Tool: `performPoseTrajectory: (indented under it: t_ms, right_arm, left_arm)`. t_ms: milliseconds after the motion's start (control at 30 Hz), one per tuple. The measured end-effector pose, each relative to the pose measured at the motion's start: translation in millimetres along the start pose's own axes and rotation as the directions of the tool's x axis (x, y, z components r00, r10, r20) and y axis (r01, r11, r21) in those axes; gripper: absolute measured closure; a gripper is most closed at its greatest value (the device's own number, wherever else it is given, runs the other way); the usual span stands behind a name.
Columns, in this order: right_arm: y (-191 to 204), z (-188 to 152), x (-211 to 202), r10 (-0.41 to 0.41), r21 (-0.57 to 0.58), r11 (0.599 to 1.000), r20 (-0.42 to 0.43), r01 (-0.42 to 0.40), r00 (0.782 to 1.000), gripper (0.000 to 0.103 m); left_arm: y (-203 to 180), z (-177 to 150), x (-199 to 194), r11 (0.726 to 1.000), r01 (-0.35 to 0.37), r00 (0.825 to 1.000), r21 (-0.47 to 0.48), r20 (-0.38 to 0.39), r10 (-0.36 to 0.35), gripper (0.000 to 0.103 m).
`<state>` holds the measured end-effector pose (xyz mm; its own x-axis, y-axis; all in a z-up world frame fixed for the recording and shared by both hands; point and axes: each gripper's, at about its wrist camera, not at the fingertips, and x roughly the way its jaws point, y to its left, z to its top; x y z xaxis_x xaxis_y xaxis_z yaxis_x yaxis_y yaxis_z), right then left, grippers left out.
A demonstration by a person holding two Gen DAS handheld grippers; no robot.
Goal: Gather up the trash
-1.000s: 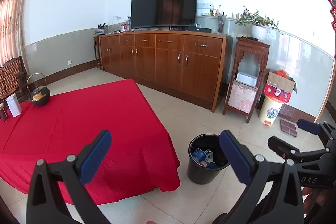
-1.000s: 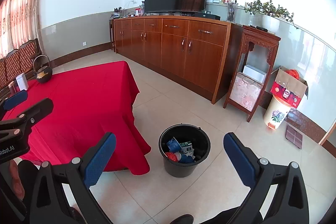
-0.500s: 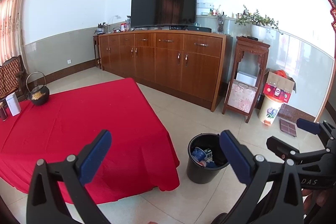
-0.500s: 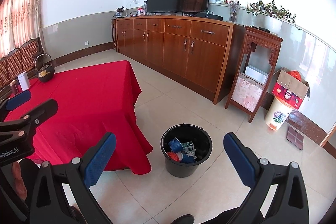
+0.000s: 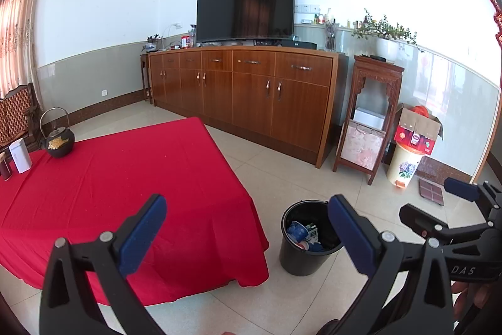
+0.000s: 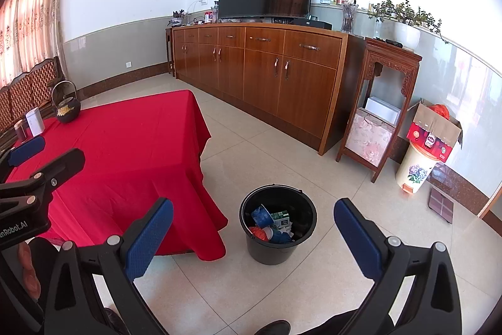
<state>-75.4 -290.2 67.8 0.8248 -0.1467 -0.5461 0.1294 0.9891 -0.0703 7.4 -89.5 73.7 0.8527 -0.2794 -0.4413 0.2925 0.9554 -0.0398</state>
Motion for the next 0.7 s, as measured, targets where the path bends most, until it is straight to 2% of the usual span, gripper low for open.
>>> performPoseTrajectory:
  t_ms: [700]
  right_arm:
    - [-3.6, -4.6, 0.6, -0.007, -0.002, 1.0, -0.003, 0.007, 1.0, 0.0]
  left_arm:
    - [-0.8, 1.9, -0.4, 1.0, 0.0, 1.0, -0.003, 0.004, 0.0, 0.0]
